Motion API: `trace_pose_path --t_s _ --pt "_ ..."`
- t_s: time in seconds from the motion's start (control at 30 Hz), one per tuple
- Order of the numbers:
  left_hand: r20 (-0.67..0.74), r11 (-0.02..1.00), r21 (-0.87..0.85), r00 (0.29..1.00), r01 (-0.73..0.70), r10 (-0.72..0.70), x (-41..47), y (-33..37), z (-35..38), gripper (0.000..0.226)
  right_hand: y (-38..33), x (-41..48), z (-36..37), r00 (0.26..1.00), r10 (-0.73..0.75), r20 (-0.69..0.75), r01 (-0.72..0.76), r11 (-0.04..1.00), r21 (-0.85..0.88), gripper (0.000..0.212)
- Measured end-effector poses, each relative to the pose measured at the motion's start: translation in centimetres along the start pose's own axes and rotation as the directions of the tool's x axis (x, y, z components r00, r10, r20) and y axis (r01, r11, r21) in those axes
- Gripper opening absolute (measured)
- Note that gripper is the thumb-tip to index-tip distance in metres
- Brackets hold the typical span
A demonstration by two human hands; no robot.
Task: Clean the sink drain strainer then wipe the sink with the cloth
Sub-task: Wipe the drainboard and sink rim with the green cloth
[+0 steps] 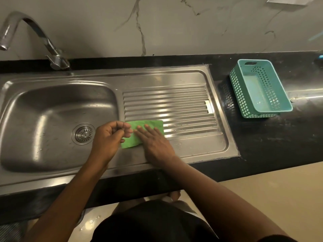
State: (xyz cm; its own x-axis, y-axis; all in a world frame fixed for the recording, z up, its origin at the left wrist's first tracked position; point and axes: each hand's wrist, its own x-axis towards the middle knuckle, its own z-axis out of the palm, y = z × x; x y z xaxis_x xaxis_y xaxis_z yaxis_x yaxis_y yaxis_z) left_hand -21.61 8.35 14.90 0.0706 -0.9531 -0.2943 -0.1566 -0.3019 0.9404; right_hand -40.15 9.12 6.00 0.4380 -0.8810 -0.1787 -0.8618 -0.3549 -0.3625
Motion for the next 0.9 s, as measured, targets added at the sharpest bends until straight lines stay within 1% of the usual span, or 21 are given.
trace_pose_path --t_s 0.1,0.17,0.23,0.33,0.4,0.43,0.47,0.5,0.53,0.57,0.6,0.7,0.8,0.87,0.9 --pt "-0.005 1.000 0.012 1.000 0.011 -0.011 -0.2 -0.1 0.9 0.035 4.8 -3.2 -1.4 0.988 0.131 -0.076 -0.129 0.991 0.027 0.073" --pt "0.006 1.000 0.024 1.000 0.014 -0.014 -0.4 -0.2 1.2 0.036 7.8 -5.4 -2.8 0.968 0.219 -0.125 -0.218 0.976 0.022 0.066" --pt "0.010 0.999 0.036 1.000 0.013 -0.013 -0.5 -0.3 1.5 0.036 11.3 -7.9 -4.0 0.931 0.320 -0.174 -0.322 0.947 0.017 0.059" --pt "0.007 0.999 0.044 1.000 0.005 -0.005 -0.8 -0.3 1.9 0.035 16.0 -10.9 -5.3 0.876 0.425 -0.226 -0.435 0.901 0.008 0.056" --pt "0.015 0.999 0.045 1.000 0.004 -0.004 -0.9 -0.3 2.0 0.036 16.6 -11.0 -5.3 0.838 0.499 -0.222 -0.502 0.864 0.046 0.054" --pt "0.019 0.999 0.043 1.000 0.006 -0.006 -1.0 -0.3 2.1 0.036 16.0 -10.4 -5.0 0.806 0.547 -0.227 -0.545 0.835 0.076 0.053" --pt "0.019 0.999 0.042 1.000 0.009 -0.010 -1.1 -0.4 2.2 0.036 14.9 -9.8 -4.7 0.774 0.588 -0.233 -0.584 0.806 0.095 0.054" --pt "0.015 0.999 0.036 1.000 0.010 -0.011 -1.2 -0.4 2.2 0.035 13.7 -9.1 -4.0 0.760 0.608 -0.229 -0.606 0.790 0.090 0.059" --pt "0.008 0.999 0.031 1.000 0.012 -0.012 -1.3 -0.3 2.2 0.035 12.3 -8.5 -3.4 0.764 0.606 -0.221 -0.607 0.791 0.070 0.068" --pt "0.004 1.000 0.026 1.000 0.012 -0.013 -1.3 -0.3 2.1 0.036 10.7 -8.0 -2.7 0.784 0.583 -0.212 -0.587 0.808 0.051 0.075" --pt "0.004 1.000 0.025 1.000 0.014 -0.014 -1.3 -0.3 2.0 0.036 9.1 -7.5 -2.1 0.812 0.546 -0.207 -0.551 0.834 0.041 0.076" --pt "0.011 1.000 0.024 1.000 0.017 -0.017 -1.4 -0.2 2.1 0.034 3.6 -5.1 -0.3 0.886 0.430 -0.173 -0.420 0.903 0.094 0.068" --pt "0.009 1.000 0.015 1.000 0.019 -0.019 -1.4 0.3 2.1 0.033 -2.5 -2.2 0.2 0.969 0.237 -0.072 -0.230 0.969 0.091 0.070" --pt "0.006 1.000 0.007 1.000 0.006 -0.006 -1.3 0.7 1.8 0.033 -4.5 -0.9 0.0 0.989 0.144 -0.018 -0.142 0.986 0.091 0.067" --pt "0.001 1.000 0.004 1.000 -0.004 0.004 -1.3 0.9 1.6 0.033 -4.8 -0.5 -0.5 0.992 0.123 -0.028 -0.120 0.989 0.090 0.063"
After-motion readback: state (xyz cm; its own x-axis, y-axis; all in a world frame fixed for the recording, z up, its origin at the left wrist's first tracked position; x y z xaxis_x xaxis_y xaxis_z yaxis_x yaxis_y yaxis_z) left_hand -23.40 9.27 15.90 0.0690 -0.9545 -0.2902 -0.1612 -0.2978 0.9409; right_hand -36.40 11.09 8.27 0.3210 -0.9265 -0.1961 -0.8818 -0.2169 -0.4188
